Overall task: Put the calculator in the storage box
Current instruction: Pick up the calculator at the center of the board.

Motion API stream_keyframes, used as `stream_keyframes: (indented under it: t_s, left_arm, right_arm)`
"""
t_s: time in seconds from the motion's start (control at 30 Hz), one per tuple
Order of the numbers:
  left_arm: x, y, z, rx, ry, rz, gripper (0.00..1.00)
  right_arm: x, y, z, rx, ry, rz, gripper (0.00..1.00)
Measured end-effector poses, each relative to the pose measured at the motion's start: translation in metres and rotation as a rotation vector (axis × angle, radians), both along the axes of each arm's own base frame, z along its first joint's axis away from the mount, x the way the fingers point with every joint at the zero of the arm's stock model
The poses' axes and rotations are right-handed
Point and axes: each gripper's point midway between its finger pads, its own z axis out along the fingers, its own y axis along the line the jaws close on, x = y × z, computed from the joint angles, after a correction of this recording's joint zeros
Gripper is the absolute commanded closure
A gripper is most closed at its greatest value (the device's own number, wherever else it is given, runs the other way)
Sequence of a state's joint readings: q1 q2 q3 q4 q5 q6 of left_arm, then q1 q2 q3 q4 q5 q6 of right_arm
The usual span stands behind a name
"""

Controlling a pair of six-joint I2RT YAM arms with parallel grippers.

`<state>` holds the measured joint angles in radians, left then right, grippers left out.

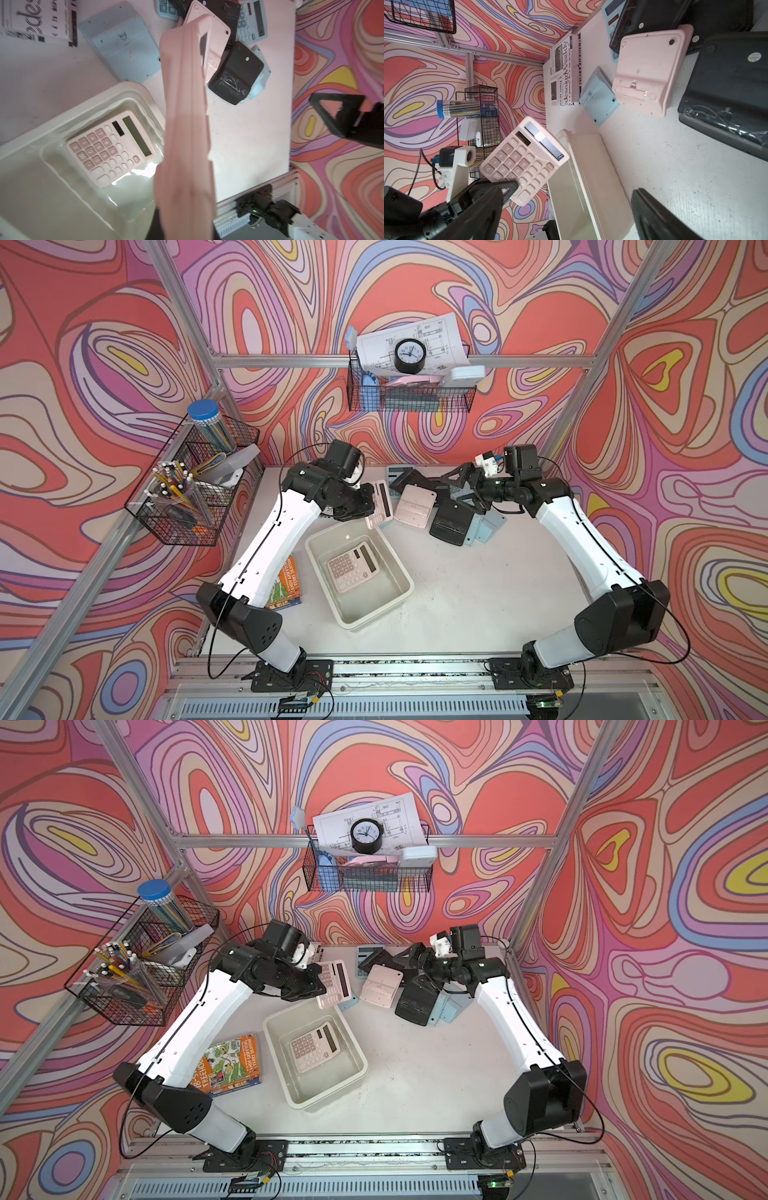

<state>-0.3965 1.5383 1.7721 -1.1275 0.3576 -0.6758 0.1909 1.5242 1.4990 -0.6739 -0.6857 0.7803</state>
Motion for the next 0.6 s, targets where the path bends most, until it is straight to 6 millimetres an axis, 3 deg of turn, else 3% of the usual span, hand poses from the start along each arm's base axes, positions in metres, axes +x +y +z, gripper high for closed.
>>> stream_keyframes:
  t_s: [0.1,0.33,0.43,0.53,0.6]
  left_arm:
    - [-0.001,0.006,0.002,-0.126,0.037,0.050,1.00]
    - [-0.009,-0.010,-0.001,-0.390,0.144,0.054,1.00]
    - [-0.012,-0.016,-0.006,-0.481,0.187,0.064,1.00]
    - [-0.012,-0.021,-0.011,-0.562,0.223,0.074,1.00]
    - [-0.012,-0.025,-0.012,-0.604,0.242,0.076,1.00]
  right_arm:
    - [0.002,0.004,-0.001,0.009,-0.010,0.026,0.02]
    - [0.005,0.015,-0.011,0.063,-0.014,0.086,0.03]
    - [0.005,0.022,-0.024,0.089,0.024,0.119,0.12]
    - [0.003,0.032,-0.035,0.120,0.059,0.152,0.29]
    - [0.000,0.042,-0.038,0.147,0.071,0.192,0.47]
